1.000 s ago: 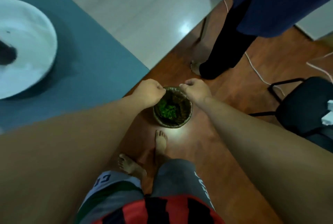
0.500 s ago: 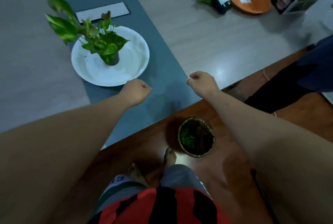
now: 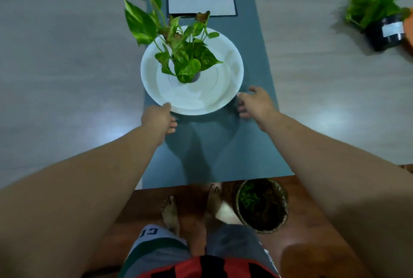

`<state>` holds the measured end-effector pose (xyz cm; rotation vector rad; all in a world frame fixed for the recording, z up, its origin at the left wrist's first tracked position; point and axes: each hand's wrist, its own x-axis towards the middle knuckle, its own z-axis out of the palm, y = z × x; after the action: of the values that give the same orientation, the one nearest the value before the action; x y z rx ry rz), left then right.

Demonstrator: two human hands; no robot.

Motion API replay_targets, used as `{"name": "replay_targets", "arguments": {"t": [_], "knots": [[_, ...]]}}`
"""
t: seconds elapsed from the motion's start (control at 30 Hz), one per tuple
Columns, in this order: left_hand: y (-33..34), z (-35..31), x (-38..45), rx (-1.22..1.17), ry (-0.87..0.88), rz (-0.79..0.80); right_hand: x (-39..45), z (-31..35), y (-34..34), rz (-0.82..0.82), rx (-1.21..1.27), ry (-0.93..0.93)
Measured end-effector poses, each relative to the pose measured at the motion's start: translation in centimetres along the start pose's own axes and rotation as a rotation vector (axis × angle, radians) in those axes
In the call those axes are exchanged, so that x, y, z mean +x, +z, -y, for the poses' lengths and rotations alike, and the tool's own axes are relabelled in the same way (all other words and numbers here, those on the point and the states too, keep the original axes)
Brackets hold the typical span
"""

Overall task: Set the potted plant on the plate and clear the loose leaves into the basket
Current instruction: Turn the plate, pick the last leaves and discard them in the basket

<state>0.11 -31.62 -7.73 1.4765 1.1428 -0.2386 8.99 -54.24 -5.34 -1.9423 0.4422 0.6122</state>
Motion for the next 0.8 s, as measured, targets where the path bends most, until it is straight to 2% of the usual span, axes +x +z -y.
{"name": "replay_targets", "arguments": {"t": [0.17,0.27,0.43,0.8], "knots": [[0.1,-0.4,2.3,-0.189,-0.022,-0.134,2.3,1.7,1.4,0.09,0.107,0.009],[0.0,-1.1,3.0,-0.209,0.009,-0.18,3.1,2.5,2.2,0.066,0.105,-0.028],[-0.9,-3.9,5.1,-0.204,0.05,-0.229,5.1,4.6,3.8,0.113,0.166,-0.047],[-3.3,-7.3,8.3,-0.219,0.13,-0.197,6.8,7.2,6.8,0.248,0.246,-0.102]]}}
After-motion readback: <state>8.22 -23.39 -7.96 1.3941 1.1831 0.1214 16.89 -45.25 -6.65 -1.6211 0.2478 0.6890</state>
